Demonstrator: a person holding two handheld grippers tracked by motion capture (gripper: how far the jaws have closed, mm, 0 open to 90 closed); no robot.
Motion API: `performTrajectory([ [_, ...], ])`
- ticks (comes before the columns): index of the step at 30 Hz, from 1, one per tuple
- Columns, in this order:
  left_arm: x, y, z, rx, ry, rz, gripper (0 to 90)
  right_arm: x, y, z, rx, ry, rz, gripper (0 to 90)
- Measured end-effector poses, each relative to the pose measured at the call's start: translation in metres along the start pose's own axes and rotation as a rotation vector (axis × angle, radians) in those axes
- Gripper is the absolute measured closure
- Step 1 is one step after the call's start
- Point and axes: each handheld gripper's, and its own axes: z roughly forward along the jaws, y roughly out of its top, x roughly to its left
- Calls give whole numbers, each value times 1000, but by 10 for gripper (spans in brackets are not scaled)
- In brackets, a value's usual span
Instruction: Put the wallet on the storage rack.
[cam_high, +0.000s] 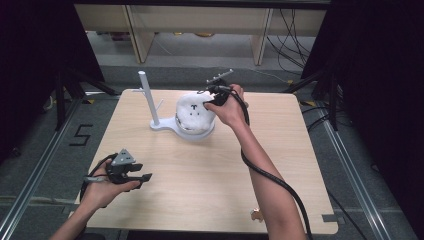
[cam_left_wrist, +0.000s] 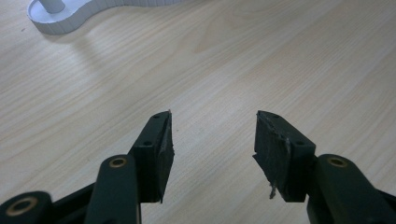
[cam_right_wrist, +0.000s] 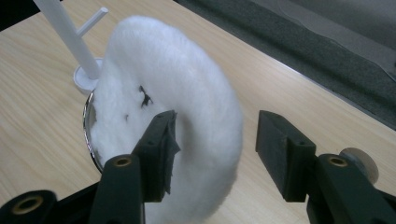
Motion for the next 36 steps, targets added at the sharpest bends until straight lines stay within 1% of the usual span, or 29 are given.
performTrajectory([
  [2, -1, 0, 0, 0, -1, -6, 463, 0, 0, -2, -6, -1, 1, 467],
  [4, -1, 1, 0, 0, -4, -2, 463, -2, 0, -7, -33, 0, 20, 452],
  [6, -1, 1, 0, 1, -4, 0, 462, -5, 0, -11, -34, 9, 26, 442],
  [7, -1, 1, 0, 2, -4, 3, 463, -4, -1, -13, -45, 11, 40, 440],
  [10, -1, 2, 1, 0, -3, 1, 462, -6, -3, -18, -47, 21, 50, 437],
  [11, -2, 2, 2, -10, -4, -13, 461, -7, -4, -21, -48, 18, 55, 437],
  [12, -2, 2, 2, -14, 11, -13, 460, -9, -8, -26, -44, 15, 84, 438],
  [13, -2, 2, 2, -11, 4, -11, 460, -9, -8, -26, -44, 15, 84, 438],
  [14, -2, 2, 2, -13, 2, -14, 460, -9, -11, -29, -36, 13, 104, 439],
  [15, -1, 3, 1, 2, -6, 3, 460, -12, -15, -32, -27, 16, 111, 442],
  [16, -1, 3, 2, -1, -8, 2, 460, -12, -18, -36, -9, 21, 140, 447],
  [18, -2, 3, 3, -2, -9, -2, 459, -18, -27, -42, 5, 9, 147, 460],
  [19, -2, 4, 4, -5, -8, -3, 458, -19, -31, -46, 19, 13, 168, 466],
  [20, -1, 4, 4, -3, -10, 2, 458, -22, -37, -49, 35, 9, 171, 473],
  [21, -2, 5, 6, -18, -2, -16, 458, -24, -42, -52, 46, 8, 186, 479],
  [22, -3, 5, 6, -17, -1, -15, 458, -27, -48, -54, 67, 3, 187, 484],
  [23, -3, 6, 6, -19, -5, -11, 458, -30, -54, -57, 91, 5, 200, 490],
  [24, -3, 6, 7, -13, -12, -6, 457, -33, -67, -63, 136, 0, 226, 501],
  [25, -3, 6, 7, -13, -12, -6, 456, -33, -67, -63, 136, 0, 226, 501],
  [26, -3, 7, 7, -7, -12, 0, 456, -35, -74, -65, 159, -14, 226, 505],
  [27, -3, 7, 8, -10, -15, 0, 457, -36, -81, -67, 190, -15, 241, 506],
  [28, -3, 8, 9, -10, -15, -2, 456, -40, -96, -70, 247, -23, 264, 509],
  [29, -3, 8, 10, -16, -9, -8, 456, -40, -102, -72, 285, -30, 300, 511],
  [30, -3, 8, 10, -16, -9, -8, 456, -40, -102, -72, 285, -30, 300, 511],
  [31, -4, 8, 11, -15, -10, -8, 456, -41, -109, -73, 302, -32, 307, 513],
  [32, -5, 9, 11, -16, -12, -9, 456, -44, -121, -76, 318, -32, 321, 514],
  [34, -5, 10, 12, -15, -12, -3, 456, -46, -125, -77, 325, -39, 313, 515],
  [35, -5, 10, 12, -13, -11, -3, 456, -47, -132, -79, 336, -46, 340, 515],
  [36, -6, 10, 12, -12, -10, -3, 456, -47, -137, -81, 338, -31, 355, 515],
])
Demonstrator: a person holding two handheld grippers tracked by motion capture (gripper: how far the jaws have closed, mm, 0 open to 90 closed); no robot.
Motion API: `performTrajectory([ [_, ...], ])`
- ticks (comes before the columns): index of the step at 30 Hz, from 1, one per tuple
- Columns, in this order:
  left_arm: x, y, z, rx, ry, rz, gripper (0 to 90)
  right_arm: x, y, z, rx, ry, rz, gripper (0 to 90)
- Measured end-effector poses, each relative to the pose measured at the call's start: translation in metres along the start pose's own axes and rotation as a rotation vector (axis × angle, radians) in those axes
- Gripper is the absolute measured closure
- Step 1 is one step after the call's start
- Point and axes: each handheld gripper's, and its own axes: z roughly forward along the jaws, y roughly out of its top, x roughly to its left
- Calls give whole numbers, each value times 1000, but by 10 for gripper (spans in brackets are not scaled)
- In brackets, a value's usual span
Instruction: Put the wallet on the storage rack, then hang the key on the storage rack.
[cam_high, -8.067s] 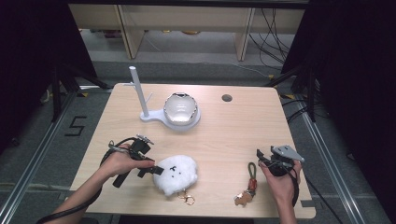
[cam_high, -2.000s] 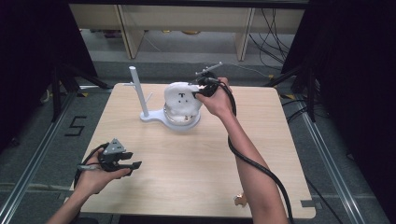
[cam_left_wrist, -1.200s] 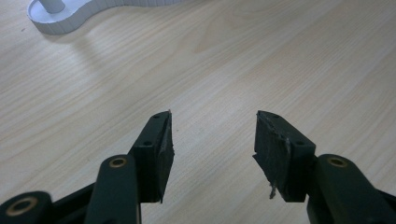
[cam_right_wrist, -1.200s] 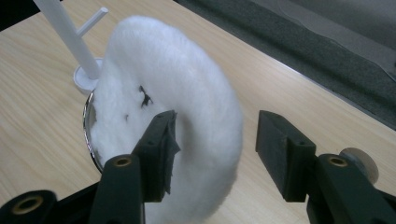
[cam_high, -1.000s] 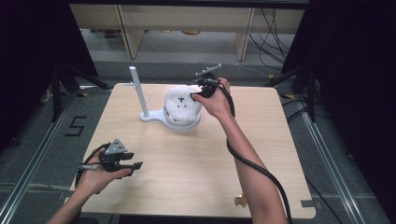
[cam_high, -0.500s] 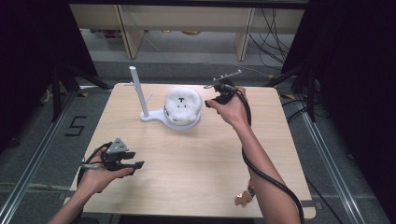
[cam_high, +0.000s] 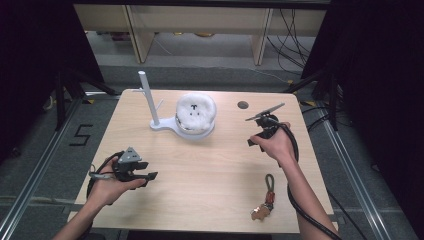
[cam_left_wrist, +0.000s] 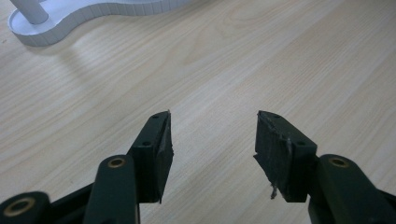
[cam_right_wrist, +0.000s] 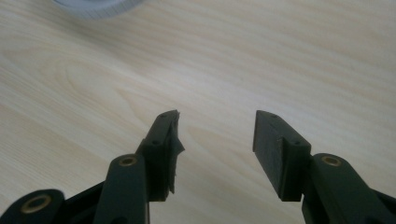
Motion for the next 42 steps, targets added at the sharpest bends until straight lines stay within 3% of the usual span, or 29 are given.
performTrajectory([
  [2, -1, 0, 0, 3, 0, 0, 455, -10, -9, 0, -6, -2, -22, 515],
  [4, -1, 0, 1, 4, -1, -1, 456, -15, -19, 0, 18, -7, 30, 516],
  [6, -1, 1, 1, 5, -2, 1, 455, -18, -21, 0, 25, -23, 31, 516],
  [7, -1, 1, 1, 4, -3, 1, 455, -21, -25, 1, 21, -21, 9, 516],
  [8, -1, 1, 1, 2, -9, 0, 456, -24, -29, 1, 36, -33, 24, 518],
  [9, 0, 1, 0, 14, -12, 16, 456, -24, -30, 0, 38, -30, 25, 517],
  [16, -3, 2, 2, 1, -14, 2, 456, -28, -36, -1, 41, -31, 42, 525],
  [17, -2, 2, 0, 9, -15, 15, 455, -29, -37, 0, 49, -29, 46, 536],
  [21, -1, 1, -1, 6, -11, 14, 455, -34, -42, 4, 65, -19, 12, 588],
  [22, 0, 1, -2, 3, -9, 14, 455, -31, -44, 2, 113, -22, 77, 601],
  [24, 0, 1, -2, -6, -8, 6, 454, -32, -48, 2, 138, -24, 106, 620],
  [26, 0, 1, -1, -13, -7, 1, 454, -35, -53, 3, 149, -19, 79, 623],
  [27, 0, 2, -2, -9, -10, 11, 454, -32, -56, 3, 170, -25, 129, 626],
  [29, -1, 3, -2, -9, -10, 13, 454, -35, -62, 4, 181, -24, 96, 626],
  [31, -2, 3, -1, -13, -11, 8, 454, -34, -70, 4, 214, -36, 123, 625],
  [36, -3, 3, -1, -13, -13, 16, 454, -34, -85, 5, 235, -27, 145, 621],
  [38, -5, 3, -1, -20, -12, 1, 453, -32, -95, 3, 251, -29, 161, 619],
  [39, -4, 3, -2, -12, -15, 18, 453, -32, -95, 3, 251, -29, 161, 619],
  [42, -5, 1, -5, -13, -15, 18, 453, -25, -111, 0, 281, -38, 147, 608],
])
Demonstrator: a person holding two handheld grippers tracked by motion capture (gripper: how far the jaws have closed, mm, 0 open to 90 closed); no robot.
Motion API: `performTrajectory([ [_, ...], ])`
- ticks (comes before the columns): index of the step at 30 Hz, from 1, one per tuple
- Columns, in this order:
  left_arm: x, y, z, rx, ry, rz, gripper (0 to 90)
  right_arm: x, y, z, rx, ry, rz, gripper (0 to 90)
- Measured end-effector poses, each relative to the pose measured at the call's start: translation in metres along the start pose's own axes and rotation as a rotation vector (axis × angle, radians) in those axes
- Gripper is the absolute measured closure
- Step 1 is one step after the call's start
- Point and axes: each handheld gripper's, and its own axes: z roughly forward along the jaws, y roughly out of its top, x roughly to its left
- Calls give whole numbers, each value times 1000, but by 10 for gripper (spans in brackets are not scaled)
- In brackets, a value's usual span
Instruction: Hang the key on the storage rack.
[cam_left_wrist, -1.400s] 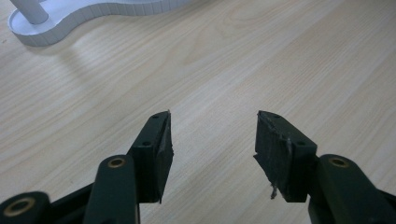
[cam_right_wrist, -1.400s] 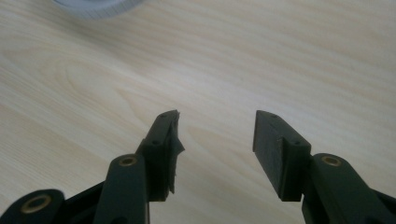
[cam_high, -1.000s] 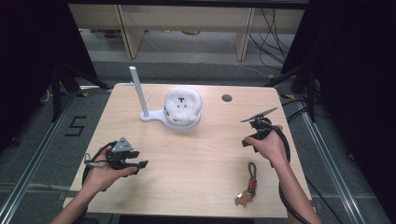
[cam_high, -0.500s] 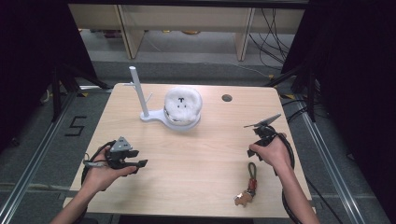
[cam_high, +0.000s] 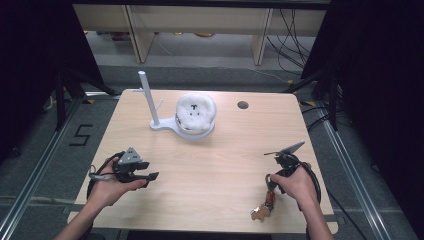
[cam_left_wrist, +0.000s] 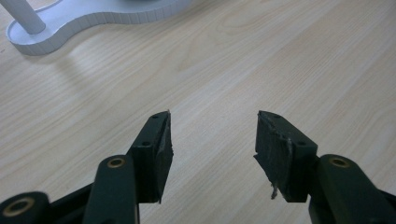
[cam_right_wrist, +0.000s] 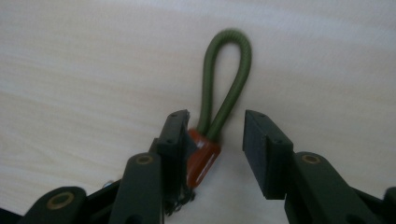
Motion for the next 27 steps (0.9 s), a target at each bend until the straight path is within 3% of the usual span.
performTrajectory([
  [2, -1, -1, -1, -11, 3, -14, 453, 3, -4, 1, 1, 8, 5, 603],
  [8, -2, -5, -3, 0, 1, 1, 453, 12, -18, 7, 25, 10, 23, 580],
  [13, -3, -5, -2, 2, -4, -1, 453, 11, -21, 12, 31, 8, 33, 575],
  [14, -3, -5, -2, 3, -5, -4, 453, 10, -20, 15, 44, 8, 55, 580],
  [17, -3, -5, -1, -6, -2, -17, 452, 8, -20, 18, 49, 4, 44, 587],
  [18, -2, -4, -2, 7, -5, 0, 452, 10, -20, 21, 48, 11, 70, 592],
  [23, -2, -4, -2, 6, -4, -2, 452, 12, -17, 21, 60, 7, 44, 635],
  [24, -2, -4, -2, 5, -4, -1, 452, 13, -17, 23, 36, 7, 40, 656],
  [27, -3, -4, -3, 7, -5, 1, 452, 15, -14, 21, 62, 10, 28, 713],
])
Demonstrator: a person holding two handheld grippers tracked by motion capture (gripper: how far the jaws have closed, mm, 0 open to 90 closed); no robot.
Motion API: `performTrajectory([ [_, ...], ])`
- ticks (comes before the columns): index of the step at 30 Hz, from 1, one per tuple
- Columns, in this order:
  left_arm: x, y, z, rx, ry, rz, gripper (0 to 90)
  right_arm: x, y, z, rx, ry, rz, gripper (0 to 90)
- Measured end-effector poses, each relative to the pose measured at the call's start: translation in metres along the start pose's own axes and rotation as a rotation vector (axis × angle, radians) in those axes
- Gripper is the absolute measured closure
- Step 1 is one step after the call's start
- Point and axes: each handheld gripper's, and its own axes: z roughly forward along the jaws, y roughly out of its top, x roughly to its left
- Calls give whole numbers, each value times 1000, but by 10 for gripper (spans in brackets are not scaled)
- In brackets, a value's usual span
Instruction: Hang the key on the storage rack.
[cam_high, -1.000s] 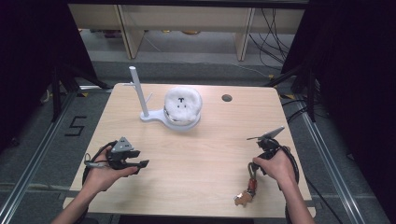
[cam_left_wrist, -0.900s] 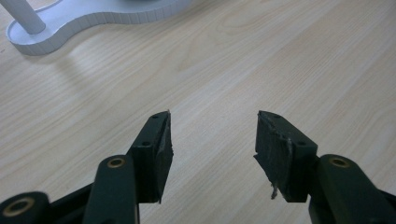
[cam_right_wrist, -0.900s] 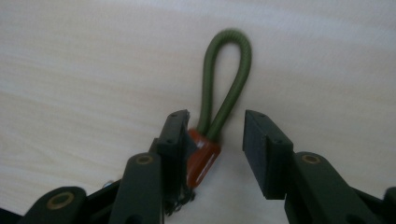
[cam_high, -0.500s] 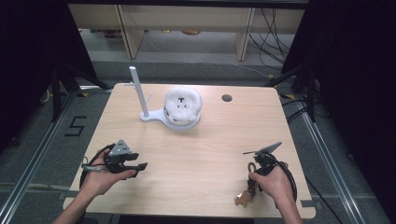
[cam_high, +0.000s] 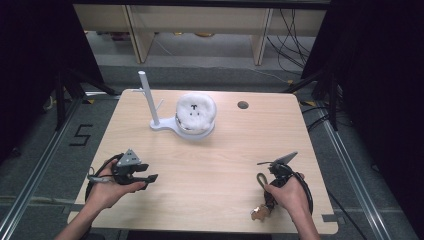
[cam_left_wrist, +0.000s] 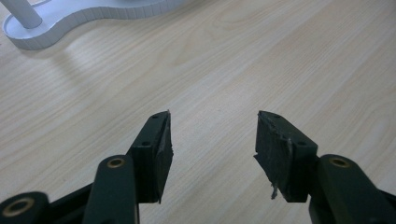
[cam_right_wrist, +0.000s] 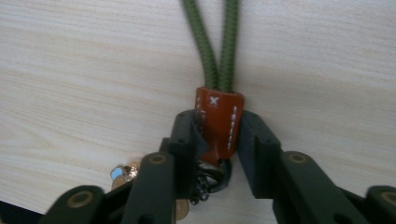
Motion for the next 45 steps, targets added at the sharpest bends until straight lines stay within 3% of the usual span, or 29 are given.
performTrajectory([
  [1, 0, -1, 0, 2, -2, -2, 452, 2, 0, 1, -22, -7, -7, 726],
  [6, 1, -2, 0, 5, 0, -2, 452, 3, 1, -2, -2, -1, -29, 757],
  [8, 1, -2, 1, -1, 9, -10, 453, 3, 1, -4, -26, 17, -56, 787],
  [10, 1, -1, 1, -2, 9, -12, 452, 7, 1, -7, -43, 45, -43, 802],
  [12, 1, -1, 0, 3, -4, -6, 453, 9, 1, -5, -72, 36, -61, 805],
  [13, 1, -1, 0, -1, -7, -12, 453, 10, 2, -7, -62, 39, -69, 807],
  [15, 1, -1, 0, 1, -7, -10, 453, 12, 1, -6, -91, 57, -79, 808],
  [19, 2, -2, 0, -8, 8, -26, 453, 20, 3, -8, -104, 50, -93, 808],
  [21, 3, -2, -2, -1, 0, -14, 453, 24, 7, -8, -126, 57, -126, 808],
  [22, 3, -2, -2, -9, 0, -24, 453, 32, 10, -11, -156, 69, -113, 808],
  [23, 3, -2, -2, -9, 0, -24, 453, 32, 10, -11, -156, 69, -113, 808],
  [31, 7, -2, -2, -26, 11, -46, 453, 70, 28, -14, -243, 139, -186, 808],
  [32, 7, -2, -2, -31, 13, -51, 453, 81, 35, -13, -298, 160, -260, 808],
  [34, 9, -1, -4, -26, 5, -45, 453, 87, 37, -13, -311, 177, -260, 808],
  [38, 9, 0, -3, -55, 10, -79, 453, 111, 48, -11, -350, 216, -308, 808],
  [40, 11, 1, -4, -44, 20, -63, 453, 120, 54, -9, -379, 220, -336, 808],
  [41, 12, 1, -4, -57, 15, -78, 453, 129, 59, -9, -404, 259, -362, 808],
  [45, 14, 2, -4, -67, 14, -89, 453, 141, 66, -7, -448, 271, -413, 808],
])
